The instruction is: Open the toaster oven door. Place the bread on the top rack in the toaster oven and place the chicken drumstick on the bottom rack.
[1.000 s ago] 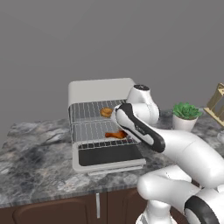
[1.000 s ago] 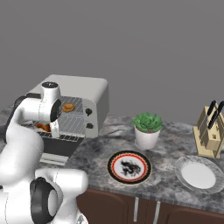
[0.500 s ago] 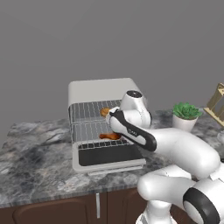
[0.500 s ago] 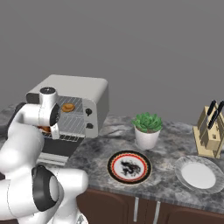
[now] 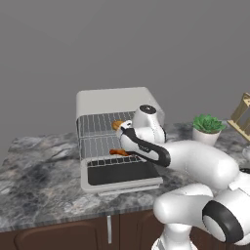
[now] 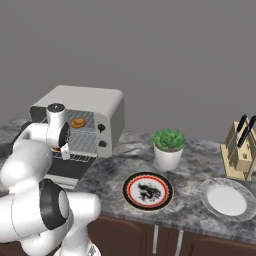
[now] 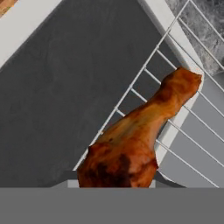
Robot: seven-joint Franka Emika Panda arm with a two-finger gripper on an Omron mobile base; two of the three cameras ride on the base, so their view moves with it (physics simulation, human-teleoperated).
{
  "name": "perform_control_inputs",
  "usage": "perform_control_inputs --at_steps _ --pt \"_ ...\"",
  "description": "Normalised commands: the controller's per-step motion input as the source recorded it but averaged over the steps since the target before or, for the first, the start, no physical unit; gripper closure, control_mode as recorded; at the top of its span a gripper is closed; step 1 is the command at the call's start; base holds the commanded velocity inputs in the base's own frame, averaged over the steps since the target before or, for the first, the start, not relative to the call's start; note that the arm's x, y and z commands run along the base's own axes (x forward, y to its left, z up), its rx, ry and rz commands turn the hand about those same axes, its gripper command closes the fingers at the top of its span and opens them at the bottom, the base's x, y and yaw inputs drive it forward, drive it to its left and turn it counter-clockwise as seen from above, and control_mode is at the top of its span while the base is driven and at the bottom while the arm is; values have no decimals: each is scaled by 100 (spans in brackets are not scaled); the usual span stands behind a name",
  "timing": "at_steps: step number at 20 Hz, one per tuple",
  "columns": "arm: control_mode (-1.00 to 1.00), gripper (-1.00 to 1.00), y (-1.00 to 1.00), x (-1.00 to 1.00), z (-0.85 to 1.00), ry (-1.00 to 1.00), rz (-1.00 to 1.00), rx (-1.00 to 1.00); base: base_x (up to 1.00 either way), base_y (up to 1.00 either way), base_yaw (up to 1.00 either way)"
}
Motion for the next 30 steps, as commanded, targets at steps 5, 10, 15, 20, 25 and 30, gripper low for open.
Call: perform_control_inputs --at_steps 5,10,15,20,25,30 --pt "-100 100 0 15 -23 -1 0 0 0 0 0" --pt "-100 100 0 10 -11 0 0 0 0 0 0" --pt "-100 100 0 28 0 -1 -1 0 0 0 0" --pt "-100 100 0 27 -4 -1 0 0 0 0 0" --pt "-100 100 0 13 -16 -5 0 0 0 0 0" --pt "-100 100 -1 5 -20 -5 0 0 0 0 0"
